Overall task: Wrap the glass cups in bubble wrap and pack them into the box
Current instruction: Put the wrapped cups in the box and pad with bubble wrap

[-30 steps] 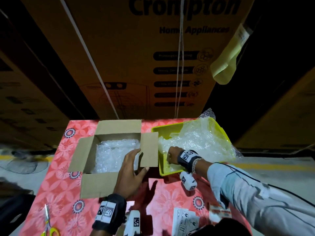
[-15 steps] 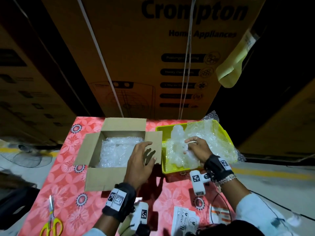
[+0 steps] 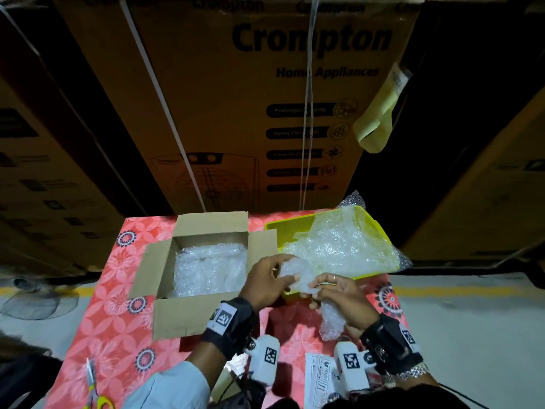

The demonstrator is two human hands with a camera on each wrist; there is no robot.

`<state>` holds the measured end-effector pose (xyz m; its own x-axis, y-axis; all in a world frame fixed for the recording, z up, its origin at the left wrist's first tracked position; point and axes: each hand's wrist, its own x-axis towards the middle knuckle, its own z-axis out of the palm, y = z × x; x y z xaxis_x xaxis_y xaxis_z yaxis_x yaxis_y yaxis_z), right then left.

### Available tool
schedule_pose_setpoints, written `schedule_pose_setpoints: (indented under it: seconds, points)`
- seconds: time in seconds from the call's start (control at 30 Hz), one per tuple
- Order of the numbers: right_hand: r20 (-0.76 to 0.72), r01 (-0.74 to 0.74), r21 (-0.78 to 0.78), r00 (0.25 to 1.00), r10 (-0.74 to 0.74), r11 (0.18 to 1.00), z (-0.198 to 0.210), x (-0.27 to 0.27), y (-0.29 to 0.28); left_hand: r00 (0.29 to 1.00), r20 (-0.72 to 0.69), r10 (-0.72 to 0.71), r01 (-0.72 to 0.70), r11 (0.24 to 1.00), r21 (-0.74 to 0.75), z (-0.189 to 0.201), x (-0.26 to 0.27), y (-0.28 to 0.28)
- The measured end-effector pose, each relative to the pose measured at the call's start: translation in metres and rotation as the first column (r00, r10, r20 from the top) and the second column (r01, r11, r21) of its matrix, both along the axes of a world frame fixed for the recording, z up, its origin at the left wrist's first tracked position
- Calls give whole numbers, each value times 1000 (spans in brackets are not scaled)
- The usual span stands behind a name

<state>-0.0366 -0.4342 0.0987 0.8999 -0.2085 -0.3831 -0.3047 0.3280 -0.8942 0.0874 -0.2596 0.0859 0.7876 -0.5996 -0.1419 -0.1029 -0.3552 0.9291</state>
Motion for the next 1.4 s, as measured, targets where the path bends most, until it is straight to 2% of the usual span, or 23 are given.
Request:
schedule_pose_setpoints:
  seconds: [0.1,0.23,0.33,0.37,0.43,0.5,0.57,0.63,0.73,0.8,0.87,0.97,1.07,1.17,1.23,1.33,1.4]
  points:
    - [8,108,-74,994,-108,991,-9,-6,6,994,0,-108,106,983,147,3,-10,10]
    - [0,237,-78,971,-237,968,-11,-5,10,954,-184,-236,251,966,60,14,-26,18]
    - [-11,309,-88,950,-311,947,-8,1,18,932,-179,-317,339,934,114,15,-34,17]
    - [-10,315,-107,948,-317,943,-9,3,20,946,-121,-302,320,931,174,11,-37,14]
    - [1,288,-138,957,-290,948,-11,8,23,980,-5,-200,194,948,252,0,-44,9]
    - [10,255,-156,967,-256,954,-12,11,23,996,15,-90,85,976,200,-9,-50,3]
    - [-15,211,-187,976,-218,959,-10,12,19,999,-16,-31,32,994,107,-20,-51,3]
    - [-64,142,-147,986,-153,979,-7,12,11,997,-76,-1,7,997,77,-24,-49,8]
    - [-94,-28,-66,995,22,997,-5,8,-2,976,-212,-38,50,997,52,-19,-47,12]
    - [-78,-94,-129,993,85,987,-6,8,-7,955,-286,-81,92,995,27,-9,-47,8]
    - [-66,-116,-187,992,105,976,-4,15,-14,956,-292,-31,45,998,40,-8,-46,3]
    - [-47,-177,-201,984,171,963,5,42,-34,961,-237,142,-125,988,86,-11,-39,-4]
    - [-25,-202,-316,979,205,927,7,88,-61,950,-242,196,-183,980,75,0,-37,-1]
    - [-123,-374,-489,924,362,788,-5,139,-73,935,-263,238,-244,970,11,1,-36,10]
    - [-253,-527,-570,843,476,631,-18,167,-72,918,-280,281,-300,953,-27,0,-35,18]
    - [-481,-719,-640,651,587,272,-41,197,-62,895,-288,341,-369,928,-47,-4,-35,25]
    - [-624,-785,-619,504,597,16,-56,208,-51,875,-285,392,-422,905,-51,-5,-36,27]
